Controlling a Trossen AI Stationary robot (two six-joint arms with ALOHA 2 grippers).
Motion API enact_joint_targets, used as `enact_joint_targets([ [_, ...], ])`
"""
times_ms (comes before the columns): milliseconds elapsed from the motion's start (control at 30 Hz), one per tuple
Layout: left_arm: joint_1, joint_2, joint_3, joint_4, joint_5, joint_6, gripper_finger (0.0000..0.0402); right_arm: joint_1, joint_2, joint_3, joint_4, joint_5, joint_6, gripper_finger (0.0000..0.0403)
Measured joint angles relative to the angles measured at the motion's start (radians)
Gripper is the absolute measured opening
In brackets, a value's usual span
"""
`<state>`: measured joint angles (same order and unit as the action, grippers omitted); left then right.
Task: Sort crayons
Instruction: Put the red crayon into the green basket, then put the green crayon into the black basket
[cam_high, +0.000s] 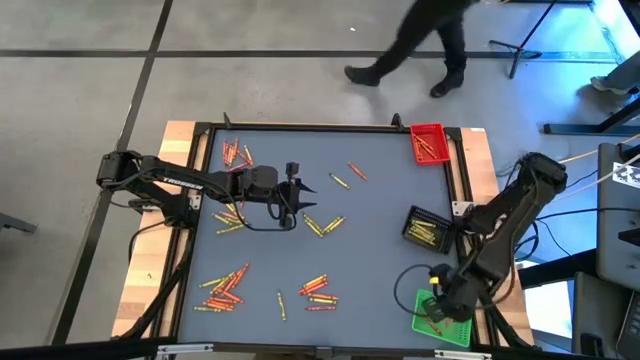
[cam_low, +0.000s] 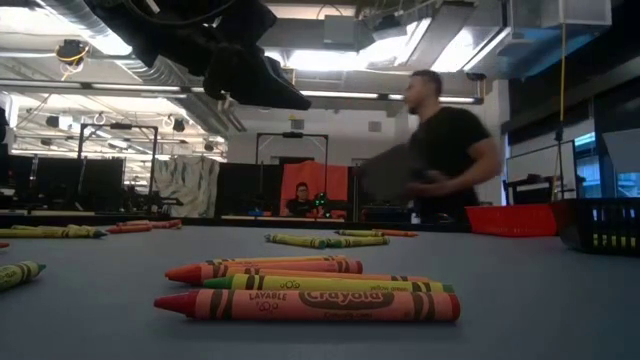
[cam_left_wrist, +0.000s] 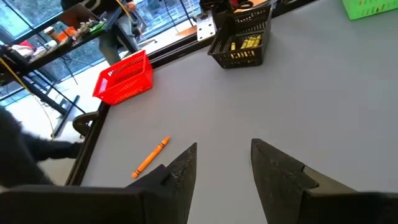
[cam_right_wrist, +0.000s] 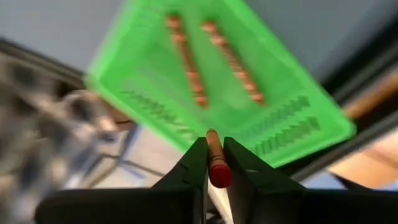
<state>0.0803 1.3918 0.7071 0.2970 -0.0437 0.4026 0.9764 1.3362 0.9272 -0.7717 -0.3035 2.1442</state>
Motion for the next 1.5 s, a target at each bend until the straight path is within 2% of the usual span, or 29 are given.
enact_joint_targets([
  [233, 0.0, 0.0, -0.001, -0.012, 0.0, -0.008, 0.0135, -0.04, 0.004, 0.0, -0.015, -0.031, -0.069, 0.0124],
  [367, 0.0, 0.0, -0.001, -0.013, 0.0, -0.008, 0.0135, -0.128, -0.05, 0.001, -0.038, 0.009, -0.23, 0.0164],
  [467, 0.0, 0.0, -0.001, -0.02, 0.0, -0.008, 0.0135, -0.226, -0.081, 0.0, -0.087, 0.135, -0.432, 0.0179],
  [700, 0.0, 0.004, -0.001, -0.024, 0.0, -0.009, 0.0135, -0.451, -0.091, 0.001, -0.072, 0.521, -1.085, 0.0177],
  [867, 0.0, 0.021, -0.001, -0.018, 0.0, -0.034, 0.0135, -0.583, -0.054, 0.001, -0.004, 0.762, -1.426, 0.0166],
  [967, 0.0, 0.022, -0.001, -0.023, 0.0, -0.034, 0.0135, -0.678, -0.015, 0.001, 0.046, 0.848, -1.579, 0.0162],
  [1167, 0.002, 0.022, -0.001, -0.029, 0.003, -0.03, 0.0135, -0.893, 0.103, 0.001, 0.253, 0.831, -1.817, 0.0161],
  [1300, 0.02, 0.022, -0.001, -0.037, 0.01, -0.029, 0.0135, -1.014, 0.194, 0.001, 0.408, 0.748, -1.945, 0.0161],
  [1500, 0.045, 0.022, -0.001, -0.076, 0.091, -0.034, 0.0135, -1.157, 0.323, 0.001, 0.576, 0.584, -1.99, 0.0161],
])
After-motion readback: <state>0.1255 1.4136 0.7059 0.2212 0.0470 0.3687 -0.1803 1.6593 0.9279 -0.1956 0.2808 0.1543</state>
